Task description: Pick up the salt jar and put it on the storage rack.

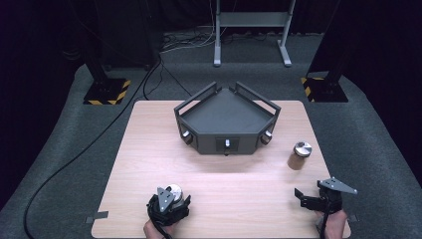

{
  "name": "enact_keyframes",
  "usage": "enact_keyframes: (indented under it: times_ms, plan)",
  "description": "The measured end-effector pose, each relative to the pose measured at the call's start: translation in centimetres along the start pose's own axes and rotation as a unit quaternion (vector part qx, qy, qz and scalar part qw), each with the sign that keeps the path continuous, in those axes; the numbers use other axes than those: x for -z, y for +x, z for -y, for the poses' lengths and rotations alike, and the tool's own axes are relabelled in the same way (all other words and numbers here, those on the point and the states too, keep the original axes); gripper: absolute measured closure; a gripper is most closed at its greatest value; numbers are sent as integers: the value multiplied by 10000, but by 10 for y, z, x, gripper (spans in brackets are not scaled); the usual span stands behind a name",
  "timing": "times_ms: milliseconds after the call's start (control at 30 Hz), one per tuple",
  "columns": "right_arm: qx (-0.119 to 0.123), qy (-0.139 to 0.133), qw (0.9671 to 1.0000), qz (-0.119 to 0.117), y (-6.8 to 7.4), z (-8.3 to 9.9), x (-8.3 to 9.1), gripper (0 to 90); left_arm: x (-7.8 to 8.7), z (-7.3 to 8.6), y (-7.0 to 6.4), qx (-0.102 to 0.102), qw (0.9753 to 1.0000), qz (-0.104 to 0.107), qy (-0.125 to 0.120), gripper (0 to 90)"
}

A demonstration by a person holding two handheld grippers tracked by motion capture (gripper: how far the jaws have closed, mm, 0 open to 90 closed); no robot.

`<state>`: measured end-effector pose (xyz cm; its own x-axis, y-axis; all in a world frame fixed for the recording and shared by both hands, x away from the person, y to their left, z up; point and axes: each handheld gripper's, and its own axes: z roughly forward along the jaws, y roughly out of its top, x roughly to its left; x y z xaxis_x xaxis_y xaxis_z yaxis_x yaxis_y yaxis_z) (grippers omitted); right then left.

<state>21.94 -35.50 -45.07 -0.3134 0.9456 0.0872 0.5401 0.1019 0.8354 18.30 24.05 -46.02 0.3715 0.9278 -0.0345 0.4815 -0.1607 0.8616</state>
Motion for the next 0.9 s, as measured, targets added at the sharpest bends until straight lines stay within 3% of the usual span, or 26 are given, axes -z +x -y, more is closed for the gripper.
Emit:
enact_keyframes:
  times_ms: [900]
  plan:
    - [9,23,10000,12,1,-1,0,0,1,1,2,-57,10000,19,-32,314]
